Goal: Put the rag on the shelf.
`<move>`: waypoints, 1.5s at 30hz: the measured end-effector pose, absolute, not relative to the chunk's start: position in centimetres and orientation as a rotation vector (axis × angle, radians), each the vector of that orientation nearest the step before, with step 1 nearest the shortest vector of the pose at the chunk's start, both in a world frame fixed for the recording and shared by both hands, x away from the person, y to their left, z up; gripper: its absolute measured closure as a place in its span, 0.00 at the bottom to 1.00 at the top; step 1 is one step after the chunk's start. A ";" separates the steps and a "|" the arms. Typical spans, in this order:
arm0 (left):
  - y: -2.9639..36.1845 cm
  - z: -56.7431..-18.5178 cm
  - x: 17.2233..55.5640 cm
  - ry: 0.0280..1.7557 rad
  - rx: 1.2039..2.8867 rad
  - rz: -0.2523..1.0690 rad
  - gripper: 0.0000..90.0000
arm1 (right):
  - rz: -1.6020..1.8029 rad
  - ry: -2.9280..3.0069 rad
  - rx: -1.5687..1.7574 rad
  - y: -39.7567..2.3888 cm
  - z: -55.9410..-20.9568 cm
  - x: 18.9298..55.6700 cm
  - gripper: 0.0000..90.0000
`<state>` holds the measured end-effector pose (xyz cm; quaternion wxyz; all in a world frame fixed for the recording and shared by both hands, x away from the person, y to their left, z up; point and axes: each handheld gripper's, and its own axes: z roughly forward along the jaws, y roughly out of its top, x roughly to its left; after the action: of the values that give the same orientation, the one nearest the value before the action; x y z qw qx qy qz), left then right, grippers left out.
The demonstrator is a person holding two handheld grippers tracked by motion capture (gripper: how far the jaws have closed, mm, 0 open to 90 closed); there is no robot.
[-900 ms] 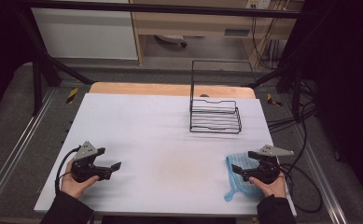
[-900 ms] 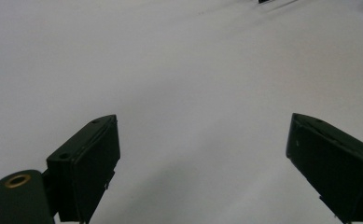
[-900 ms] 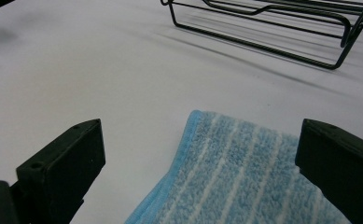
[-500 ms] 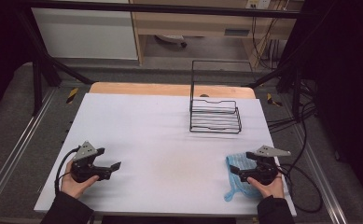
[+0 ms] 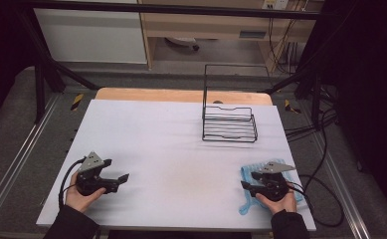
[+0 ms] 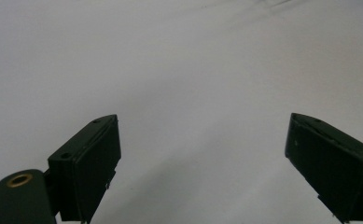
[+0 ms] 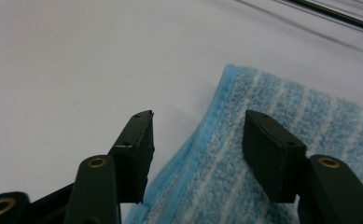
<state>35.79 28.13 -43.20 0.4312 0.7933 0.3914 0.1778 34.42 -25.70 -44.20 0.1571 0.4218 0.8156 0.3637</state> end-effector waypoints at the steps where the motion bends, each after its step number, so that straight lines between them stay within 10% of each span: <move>1: 28.1 -43.2 35.8 0.976 1.978 0.443 0.11 | 1.022 2.331 1.212 -25.6 -44.3 34.4 0.53; 34: 28.2 -43.3 35.9 0.986 1.992 0.452 0.13 | 0.837 2.323 1.181 -24.9 -44.1 34.8 0.95; 45: 28.2 -43.3 35.9 0.986 1.993 0.454 0.13 | 0.882 2.297 1.192 -25.2 -43.9 34.6 0.88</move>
<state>35.86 28.23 -43.25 0.4224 0.7960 0.3939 0.1814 34.64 -25.18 -43.88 0.2022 0.4269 0.8228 0.3160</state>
